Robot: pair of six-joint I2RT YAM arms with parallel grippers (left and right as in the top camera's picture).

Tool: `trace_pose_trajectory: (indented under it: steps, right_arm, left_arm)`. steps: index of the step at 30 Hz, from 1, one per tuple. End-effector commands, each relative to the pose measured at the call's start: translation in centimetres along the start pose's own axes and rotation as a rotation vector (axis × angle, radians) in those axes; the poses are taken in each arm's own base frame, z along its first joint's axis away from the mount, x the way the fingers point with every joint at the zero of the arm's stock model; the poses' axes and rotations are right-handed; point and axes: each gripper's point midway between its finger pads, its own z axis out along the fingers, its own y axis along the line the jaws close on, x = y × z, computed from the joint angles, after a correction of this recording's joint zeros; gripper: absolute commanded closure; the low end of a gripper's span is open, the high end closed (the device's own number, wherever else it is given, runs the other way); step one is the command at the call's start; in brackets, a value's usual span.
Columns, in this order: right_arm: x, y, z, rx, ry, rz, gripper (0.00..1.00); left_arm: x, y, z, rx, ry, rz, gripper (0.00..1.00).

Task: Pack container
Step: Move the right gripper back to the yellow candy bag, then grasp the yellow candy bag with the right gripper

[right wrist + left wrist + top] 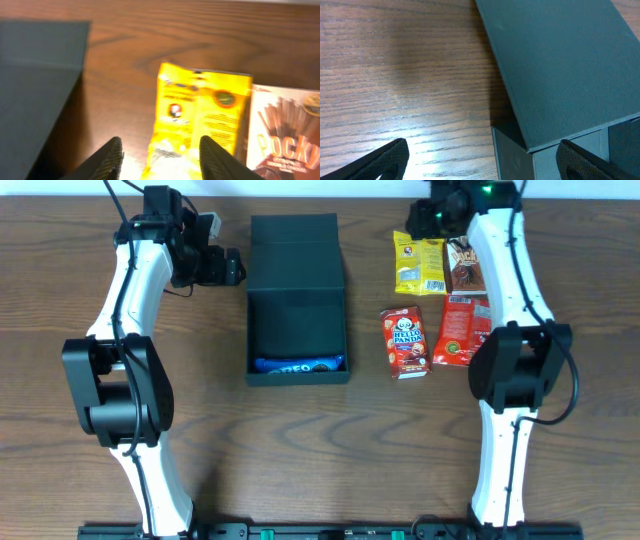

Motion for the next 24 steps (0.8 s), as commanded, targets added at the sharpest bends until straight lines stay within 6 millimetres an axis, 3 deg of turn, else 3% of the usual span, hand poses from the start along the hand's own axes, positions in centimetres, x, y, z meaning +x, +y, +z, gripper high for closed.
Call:
trace_pose_trajectory:
  steps: [1,7,13,16,20,23,24]
  right_arm:
    - [1.8,-0.6,3.1,0.045,0.057,0.043,0.36]
    - [5.4,-1.5,7.2,0.186,0.160,0.018,0.30]
    - [7.8,-3.9,9.0,0.346,0.221,0.039,0.26]
    - [8.6,-4.2,9.4,0.365,0.243,0.046,0.39]
    - [8.7,-4.1,9.5,0.364,0.246,0.044,0.77]
    - [8.7,-4.1,9.5,0.364,0.246,0.044,0.98]
    - [8.7,-4.1,9.5,0.364,0.246,0.043,0.99]
  left_arm:
    - [0.0,-0.1,0.1,0.011,0.002,0.014,0.05]
    - [0.1,-0.1,0.1,0.011,0.003,0.007,0.05]
    - [0.1,-0.1,0.1,0.011,0.003,0.006,0.05]
    - [0.1,-0.1,0.1,0.011,0.002,0.007,0.05]
    - [0.1,-0.1,0.1,0.011,0.002,0.007,0.05]
    - [0.0,-0.1,0.1,0.011,0.002,0.007,0.05]
    - [0.1,-0.1,0.1,0.011,0.002,0.007,0.05]
